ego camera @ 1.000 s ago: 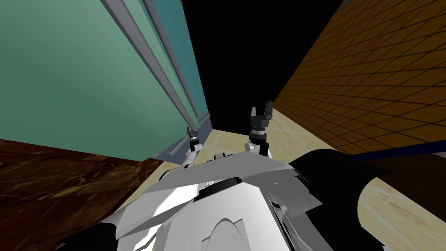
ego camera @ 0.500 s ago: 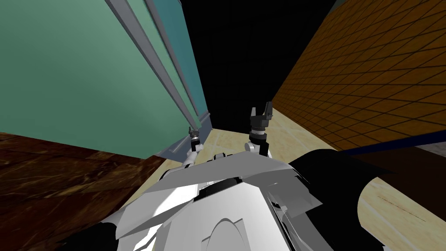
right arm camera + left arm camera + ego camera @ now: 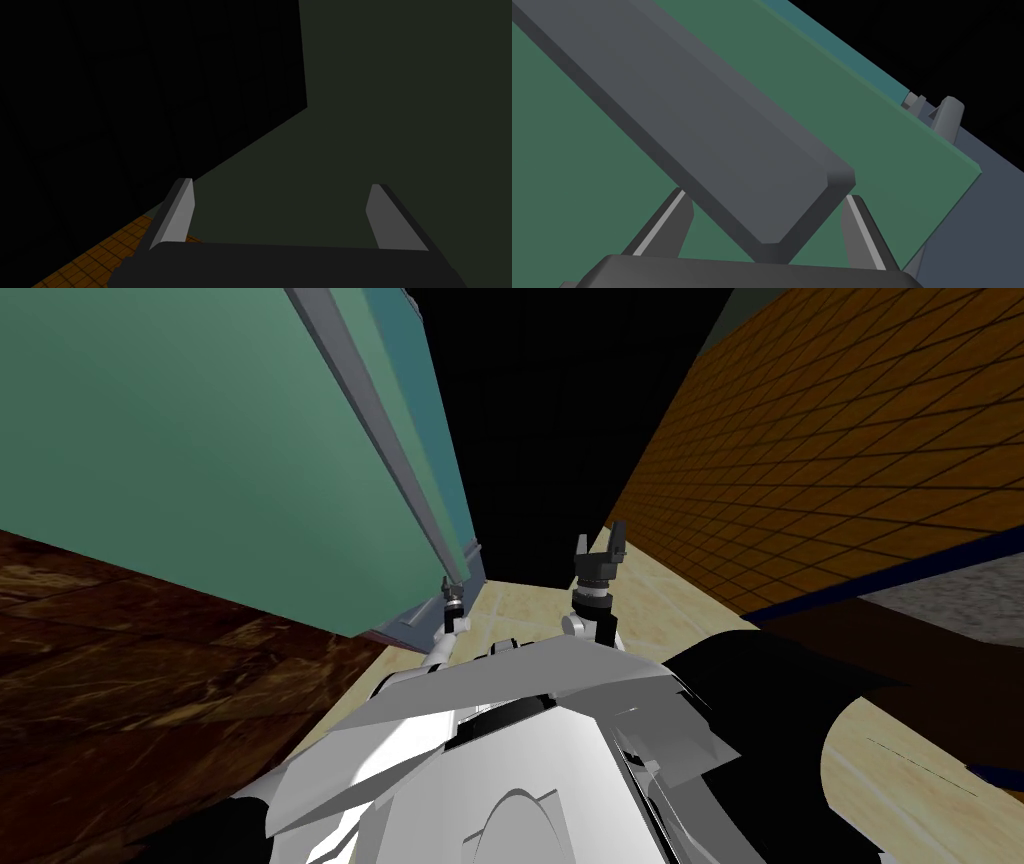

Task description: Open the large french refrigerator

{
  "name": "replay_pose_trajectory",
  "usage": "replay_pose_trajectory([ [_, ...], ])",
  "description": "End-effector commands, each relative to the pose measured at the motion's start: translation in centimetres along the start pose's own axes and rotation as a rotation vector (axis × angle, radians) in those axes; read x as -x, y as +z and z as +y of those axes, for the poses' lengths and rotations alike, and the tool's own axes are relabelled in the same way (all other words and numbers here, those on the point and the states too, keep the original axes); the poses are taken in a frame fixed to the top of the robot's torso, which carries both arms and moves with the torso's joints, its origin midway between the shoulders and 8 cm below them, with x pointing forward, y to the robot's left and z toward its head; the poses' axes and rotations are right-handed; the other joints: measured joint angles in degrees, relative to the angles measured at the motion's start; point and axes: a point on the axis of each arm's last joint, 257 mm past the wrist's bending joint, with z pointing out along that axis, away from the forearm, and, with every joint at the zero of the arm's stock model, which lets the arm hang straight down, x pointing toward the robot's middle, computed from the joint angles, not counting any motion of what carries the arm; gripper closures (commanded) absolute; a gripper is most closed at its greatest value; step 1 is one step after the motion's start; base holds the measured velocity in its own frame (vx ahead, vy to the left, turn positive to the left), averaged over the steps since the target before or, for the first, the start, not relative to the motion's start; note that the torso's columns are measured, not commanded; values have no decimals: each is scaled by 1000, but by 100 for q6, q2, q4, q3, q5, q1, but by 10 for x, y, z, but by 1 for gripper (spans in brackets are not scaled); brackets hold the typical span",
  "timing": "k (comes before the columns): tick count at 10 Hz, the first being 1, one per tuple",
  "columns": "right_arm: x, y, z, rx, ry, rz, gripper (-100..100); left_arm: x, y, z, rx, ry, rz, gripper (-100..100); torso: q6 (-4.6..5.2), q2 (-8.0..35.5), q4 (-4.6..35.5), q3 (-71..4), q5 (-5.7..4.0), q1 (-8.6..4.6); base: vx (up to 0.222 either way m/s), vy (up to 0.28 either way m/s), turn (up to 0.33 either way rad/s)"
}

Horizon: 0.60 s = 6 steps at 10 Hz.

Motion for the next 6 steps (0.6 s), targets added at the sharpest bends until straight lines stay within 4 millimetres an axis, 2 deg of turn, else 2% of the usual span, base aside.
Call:
replay_pose_trajectory([
  [1, 0, 0, 0, 0, 0, 0, 0, -22, 7, 8, 22, -19, 48, 100, 4, 3, 1, 2, -1, -7, -132, 109, -77],
  [2, 0, 0, 0, 0, 0, 0, 0, -12, 1, 8, 22, -13, 29, 100, 5, 0, 1, 0, 0, -3, -59, 53, -42],
  [3, 0, 0, 0, 0, 0, 0, 0, -29, 0, 19, 47, -33, 64, 100, -14, -19, -3, -9, -2, -9, -113, 103, -82],
  [6, 0, 0, 0, 0, 0, 0, 0, -52, 0, 29, 72, -57, 115, 100, -8, 26, -10, 18, 15, 17, -184, 168, -133],
])
